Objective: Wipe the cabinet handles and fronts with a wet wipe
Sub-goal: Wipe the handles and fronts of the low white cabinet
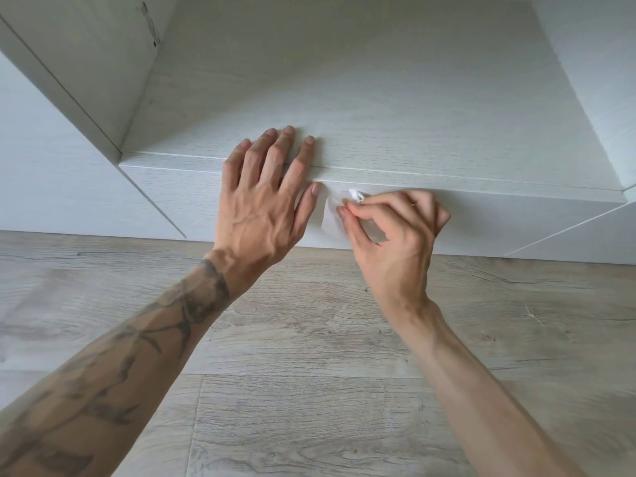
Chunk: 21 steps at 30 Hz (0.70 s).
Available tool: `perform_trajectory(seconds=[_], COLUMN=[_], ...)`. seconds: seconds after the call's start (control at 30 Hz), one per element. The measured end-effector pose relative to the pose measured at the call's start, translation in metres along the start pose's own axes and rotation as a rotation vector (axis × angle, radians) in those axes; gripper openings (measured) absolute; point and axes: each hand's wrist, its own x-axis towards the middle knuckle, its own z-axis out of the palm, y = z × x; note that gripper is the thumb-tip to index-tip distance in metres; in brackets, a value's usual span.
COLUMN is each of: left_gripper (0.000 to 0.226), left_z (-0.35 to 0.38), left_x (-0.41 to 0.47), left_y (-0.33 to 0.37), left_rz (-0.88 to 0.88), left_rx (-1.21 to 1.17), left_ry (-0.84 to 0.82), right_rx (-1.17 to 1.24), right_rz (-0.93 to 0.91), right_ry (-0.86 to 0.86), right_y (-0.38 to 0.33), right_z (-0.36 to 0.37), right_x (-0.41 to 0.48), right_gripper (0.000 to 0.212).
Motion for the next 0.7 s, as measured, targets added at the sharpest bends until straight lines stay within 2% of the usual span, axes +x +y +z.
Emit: perform_trajectory(seconds=[0.33,0.7], left_gripper=[0.057,0.058], left_z=[0.0,-0.002], left_x=[0.001,0.001], left_y=[0.001,0.001], left_rz=[-0.005,-0.001], left_rx=[0.0,0.01], left_ry=[0.004,-0.002], right_rx=[-0.084,-0.099], right_rz=[0.068,0.044], right_ry=[0.105,0.129], right_y=[-0.015,-0.013], right_z=[0.013,0.019], right_x=[0.001,-0.002], right_gripper=[0.023,0.019])
